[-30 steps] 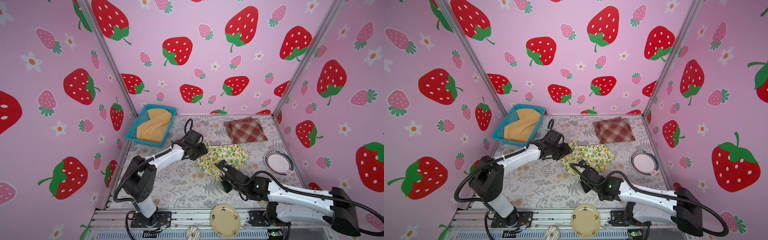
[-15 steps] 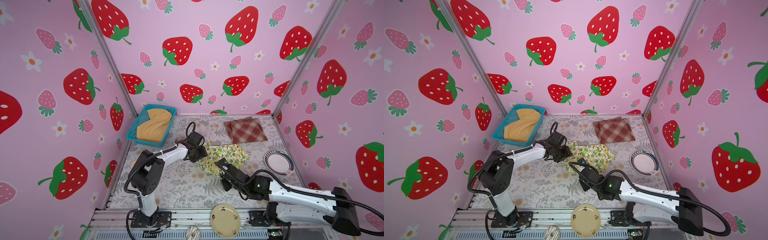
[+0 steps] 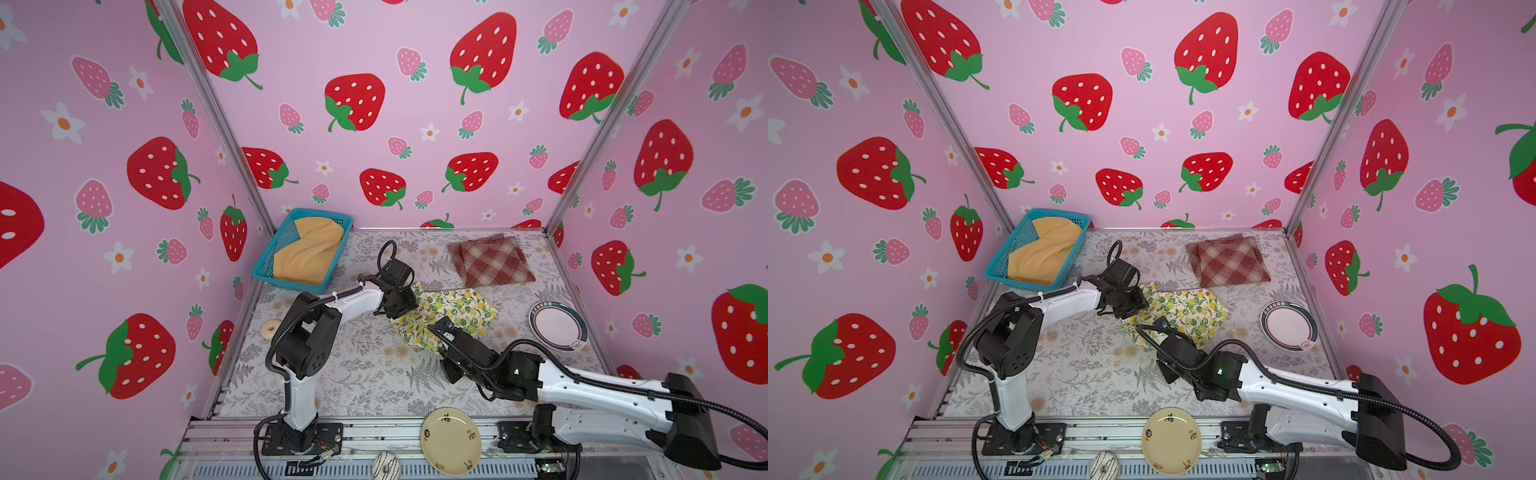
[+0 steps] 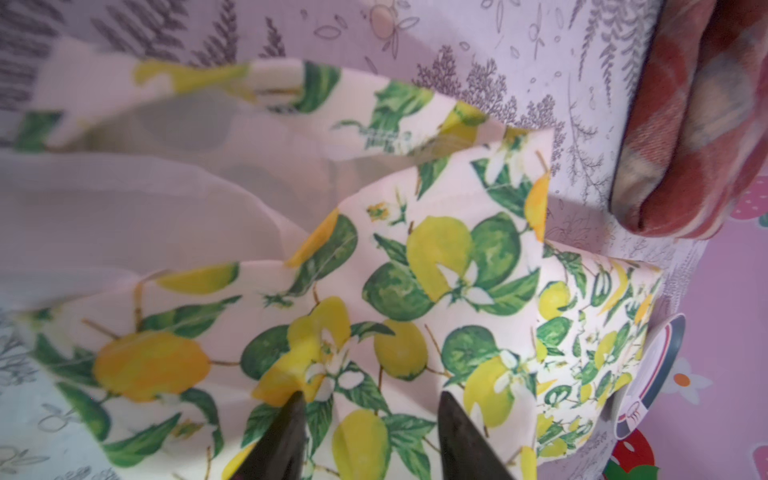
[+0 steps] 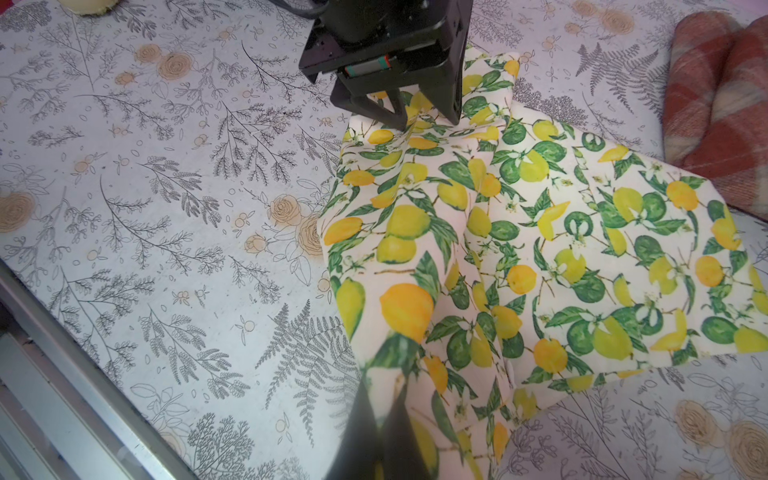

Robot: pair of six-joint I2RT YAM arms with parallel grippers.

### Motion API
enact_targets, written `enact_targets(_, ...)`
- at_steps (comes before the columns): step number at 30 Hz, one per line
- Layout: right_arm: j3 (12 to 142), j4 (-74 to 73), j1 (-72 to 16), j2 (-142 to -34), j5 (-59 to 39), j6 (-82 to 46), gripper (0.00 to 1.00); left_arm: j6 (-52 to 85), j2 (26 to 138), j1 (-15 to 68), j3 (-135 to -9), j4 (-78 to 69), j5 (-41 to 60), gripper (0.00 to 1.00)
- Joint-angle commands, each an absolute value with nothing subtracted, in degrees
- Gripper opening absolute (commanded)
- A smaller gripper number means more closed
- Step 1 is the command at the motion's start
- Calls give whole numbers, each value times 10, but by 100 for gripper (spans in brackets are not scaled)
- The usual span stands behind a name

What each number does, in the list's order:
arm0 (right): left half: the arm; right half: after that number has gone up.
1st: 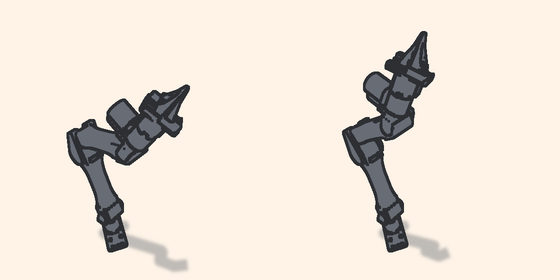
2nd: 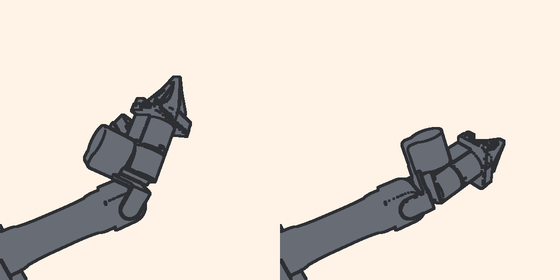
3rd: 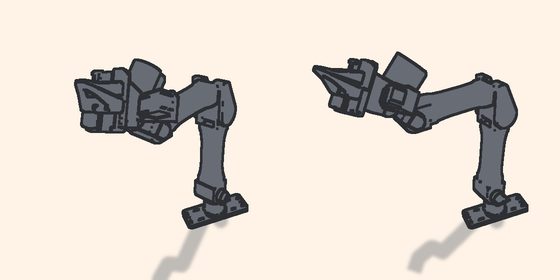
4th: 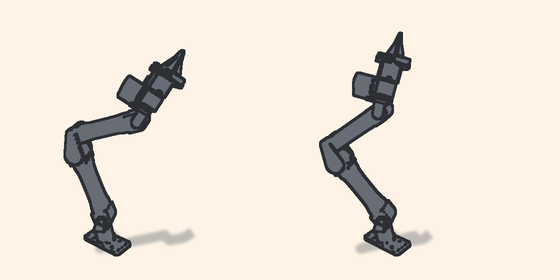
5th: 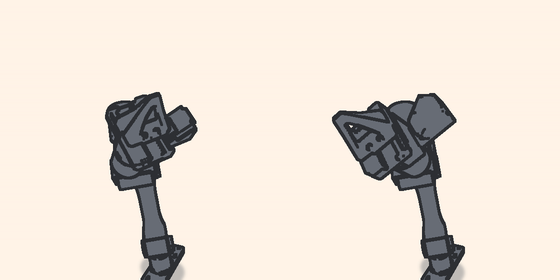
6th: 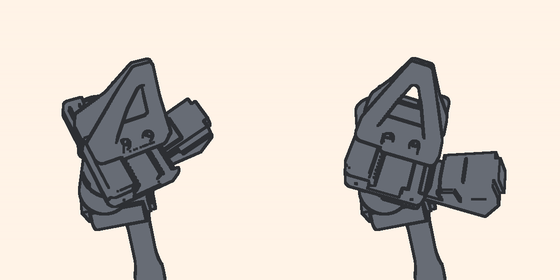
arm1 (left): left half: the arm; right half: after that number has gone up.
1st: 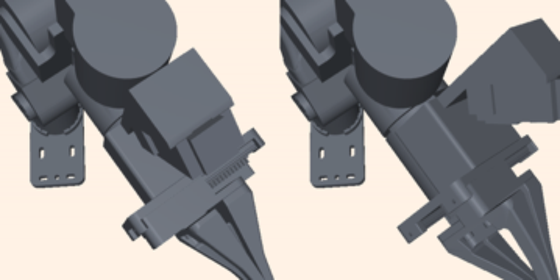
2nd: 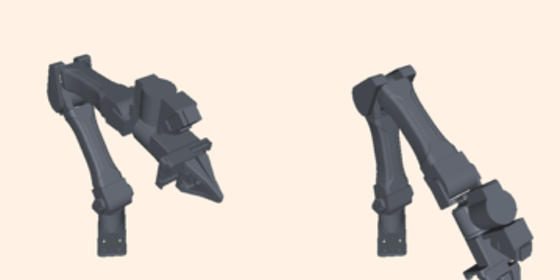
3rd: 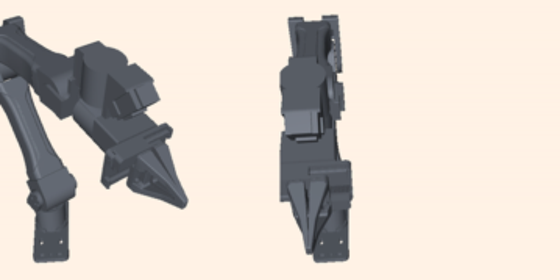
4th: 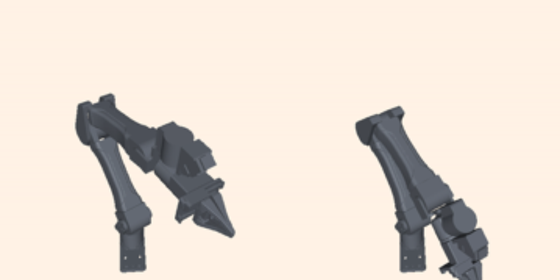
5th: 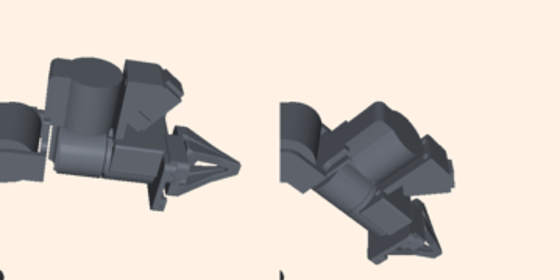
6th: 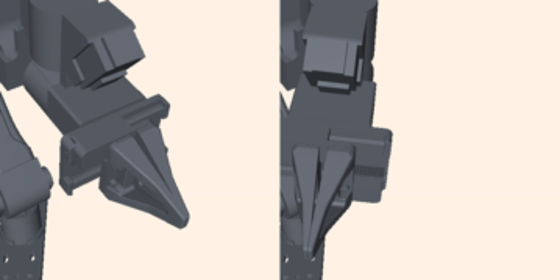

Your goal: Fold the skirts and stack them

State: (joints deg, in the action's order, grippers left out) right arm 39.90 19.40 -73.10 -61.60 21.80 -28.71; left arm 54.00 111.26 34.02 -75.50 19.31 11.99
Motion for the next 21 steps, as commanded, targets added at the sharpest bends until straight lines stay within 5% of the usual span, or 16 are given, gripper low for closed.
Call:
enact_targets(1,396,192,-736,-614,224,-298,5,542,1128,342,-776,197,132,35)
enact_targets(7,389,194,-736,-607,233,-301,5,537,1121,342,-757,186,139,0)
enact_targets(21,356,207,-736,-607,253,-325,5,514,967,305,-722,205,107,0)
